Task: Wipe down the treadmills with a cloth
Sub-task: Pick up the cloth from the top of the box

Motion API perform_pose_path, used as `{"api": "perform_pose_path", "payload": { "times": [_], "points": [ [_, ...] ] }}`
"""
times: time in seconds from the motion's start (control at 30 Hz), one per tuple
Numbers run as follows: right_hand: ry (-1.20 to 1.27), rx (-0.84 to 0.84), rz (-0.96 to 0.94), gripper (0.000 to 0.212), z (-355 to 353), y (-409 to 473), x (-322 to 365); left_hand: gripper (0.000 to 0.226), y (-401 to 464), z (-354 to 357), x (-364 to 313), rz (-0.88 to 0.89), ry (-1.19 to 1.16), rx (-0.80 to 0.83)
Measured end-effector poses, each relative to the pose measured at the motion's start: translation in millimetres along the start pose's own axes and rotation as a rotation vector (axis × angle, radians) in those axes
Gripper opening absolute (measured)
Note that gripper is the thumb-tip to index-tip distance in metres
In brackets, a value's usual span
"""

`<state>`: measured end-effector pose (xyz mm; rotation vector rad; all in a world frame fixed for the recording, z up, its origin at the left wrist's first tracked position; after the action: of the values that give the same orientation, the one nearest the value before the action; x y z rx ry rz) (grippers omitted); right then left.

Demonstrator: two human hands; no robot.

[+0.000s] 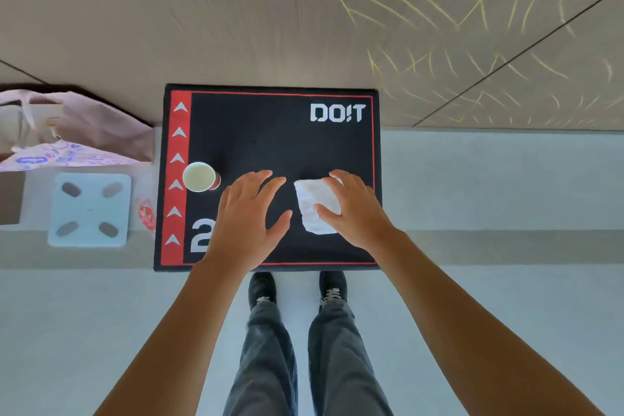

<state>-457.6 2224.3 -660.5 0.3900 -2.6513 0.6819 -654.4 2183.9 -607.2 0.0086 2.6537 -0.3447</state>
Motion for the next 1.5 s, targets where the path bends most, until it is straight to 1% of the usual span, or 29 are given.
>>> {"api": "perform_pose_path", "payload": {
  "times": [0.17,0.4,0.47,0.53,0.63,0.73,0.83,1.03,1.13,1.23,1.27,1.37,1.43,1.5],
  "points": [
    [-0.008,-0.036,0.006,0.06,64.9,32.3,-29.1,0.056,15.4,74.0,32.5,-0.012,0.007,0.051],
    [0.019,-0.069,0.042,0.093,144.7,57.2,-65.3,0.053,20.8,151.7,59.1,-0.053,-0.015,0.126],
    [-0.022,-0.079,0.062,0.098,165.2,56.6,-70.4,0.053,21.9,171.2,63.3,-0.066,-0.024,0.15],
    [-0.099,-0.126,0.06,0.097,174.0,56.6,-72.6,0.052,22.9,182.5,65.3,-0.069,-0.035,0.156],
    [-0.139,-0.215,0.072,0.093,174.5,64.2,-76.2,0.051,21.4,194.6,70.0,-0.078,-0.046,0.158],
    [-0.182,-0.256,0.06,0.089,178.1,69.7,-74.0,0.05,17.2,201.6,76.1,-0.09,-0.05,0.155],
    [-0.19,-0.277,0.066,0.082,188.1,66.4,-72.1,0.048,13.4,205.8,81.1,-0.104,-0.061,0.147],
    [-0.211,-0.34,0.049,0.051,199.2,51.7,-61.8,0.045,6.7,204.5,80.1,-0.11,-0.063,0.16],
    [-0.191,-0.302,0.071,0.04,192.3,50.6,-56.5,0.044,3.2,191.6,75.7,-0.101,-0.059,0.154],
    [-0.114,-0.182,0.154,0.041,181.3,42.9,-54.0,0.044,1.6,168.9,67.1,-0.092,-0.045,0.14],
    [-0.074,-0.168,0.188,0.041,175.2,37.2,-53.6,0.044,1.3,160.3,63.7,-0.089,-0.042,0.136],
    [0.016,-0.192,0.278,0.043,143.0,15.8,-49.3,0.043,0.0,131.8,50.8,-0.076,-0.035,0.125],
    [0.023,-0.213,0.313,0.047,112.5,1.0,-44.1,0.042,-2.2,110.6,38.8,-0.057,-0.027,0.118],
    [0.021,-0.271,0.322,0.048,76.0,-14.0,-39.1,0.041,-5.4,87.0,23.0,-0.032,-0.027,0.102]
  ]
}}
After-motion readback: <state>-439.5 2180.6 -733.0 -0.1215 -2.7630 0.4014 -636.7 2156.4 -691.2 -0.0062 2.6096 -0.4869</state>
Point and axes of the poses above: each hand's wrist, its own y-axis towards the middle knuckle, its own z-axis out of the palm, x = y × z, the point moved 7 cm from there along y, towards the middle knuckle, and after that the axes turned 2 degrees about -x, right-handed, at the moved point
